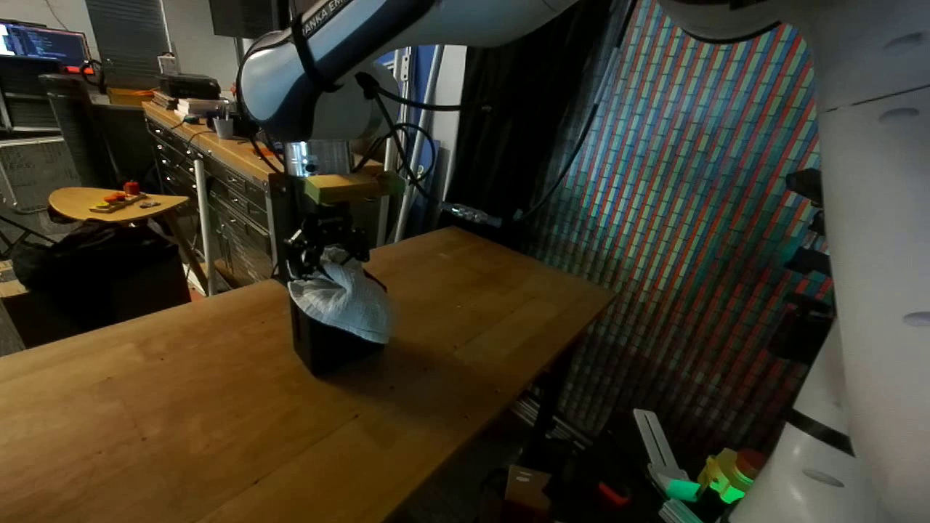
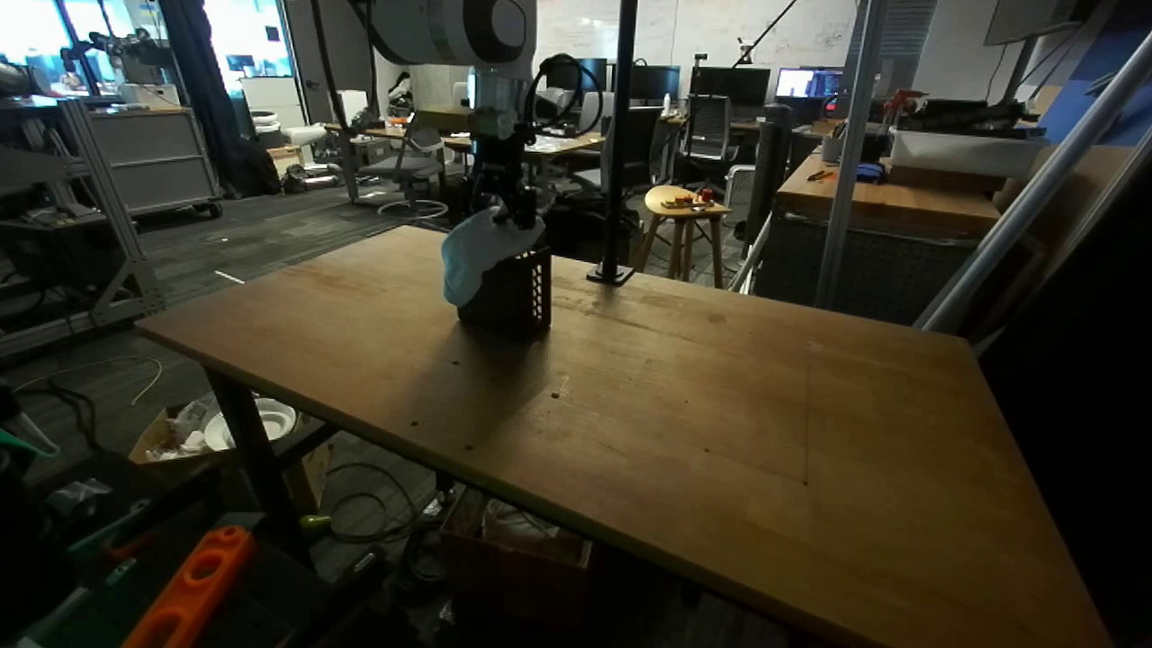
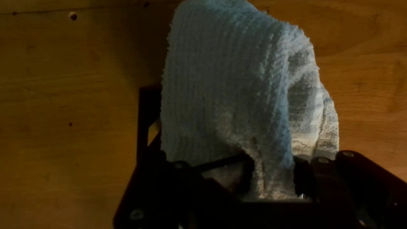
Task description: Place the towel in the basket and push it down
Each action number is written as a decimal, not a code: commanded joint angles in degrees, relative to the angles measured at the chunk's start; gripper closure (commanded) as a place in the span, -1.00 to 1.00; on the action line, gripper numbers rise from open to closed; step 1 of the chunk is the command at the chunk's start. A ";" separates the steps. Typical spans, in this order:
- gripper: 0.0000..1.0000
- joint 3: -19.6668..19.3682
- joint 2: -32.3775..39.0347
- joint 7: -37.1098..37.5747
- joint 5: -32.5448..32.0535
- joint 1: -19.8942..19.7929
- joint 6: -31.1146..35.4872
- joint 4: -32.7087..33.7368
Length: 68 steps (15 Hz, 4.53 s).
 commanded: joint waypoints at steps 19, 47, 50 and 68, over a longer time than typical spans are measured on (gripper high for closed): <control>1.00 5.67 -1.46 -16.42 21.60 -6.02 16.45 -12.68; 1.00 2.31 -13.35 -15.61 -3.16 -1.21 -2.01 -5.89; 1.00 1.87 -11.34 -15.64 -3.80 -1.33 -1.42 -4.27; 1.00 2.91 -4.20 -16.82 0.85 -2.12 6.39 -7.38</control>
